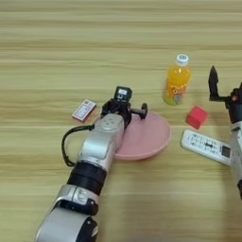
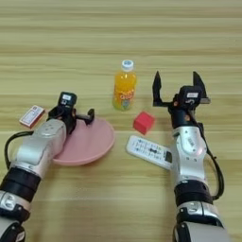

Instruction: Move the objects on the table

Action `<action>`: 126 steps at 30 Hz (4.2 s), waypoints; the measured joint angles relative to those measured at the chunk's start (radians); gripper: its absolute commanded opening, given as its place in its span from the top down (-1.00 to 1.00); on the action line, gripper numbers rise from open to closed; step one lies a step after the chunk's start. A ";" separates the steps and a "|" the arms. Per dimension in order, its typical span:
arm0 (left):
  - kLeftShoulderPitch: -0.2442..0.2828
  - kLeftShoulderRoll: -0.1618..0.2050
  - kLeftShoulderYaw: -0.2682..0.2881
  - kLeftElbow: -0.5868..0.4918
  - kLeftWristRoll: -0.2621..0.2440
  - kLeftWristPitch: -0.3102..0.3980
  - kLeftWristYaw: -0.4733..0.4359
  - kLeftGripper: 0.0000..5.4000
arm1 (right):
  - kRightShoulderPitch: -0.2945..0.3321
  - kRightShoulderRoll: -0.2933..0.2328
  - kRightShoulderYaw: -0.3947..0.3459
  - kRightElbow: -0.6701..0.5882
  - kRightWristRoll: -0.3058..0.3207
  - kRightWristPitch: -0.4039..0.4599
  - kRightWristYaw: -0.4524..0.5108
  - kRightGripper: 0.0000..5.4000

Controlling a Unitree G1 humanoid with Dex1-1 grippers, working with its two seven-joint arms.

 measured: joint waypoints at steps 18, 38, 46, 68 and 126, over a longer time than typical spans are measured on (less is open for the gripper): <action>0.129 0.072 -0.081 -0.177 0.010 0.039 -0.099 -1.00 | 0.000 -0.001 0.000 0.002 0.000 0.000 0.000 -1.00; 0.134 0.110 -0.114 -0.196 0.070 -0.022 -0.110 -1.00 | -0.001 -0.001 0.000 0.006 -0.004 0.000 0.000 -1.00; 0.131 0.120 -0.108 -0.216 0.073 -0.016 -0.112 -1.00 | -0.001 -0.001 0.000 0.006 -0.005 0.000 0.000 -1.00; 0.126 0.084 -0.027 -0.313 0.019 0.000 -0.122 -1.00 | -0.003 -0.001 0.000 0.013 -0.006 0.000 0.000 -1.00; 0.000 0.315 0.384 0.303 -0.249 -0.911 -0.292 -1.00 | -0.004 -0.031 -0.003 0.033 -0.003 -0.003 0.015 -1.00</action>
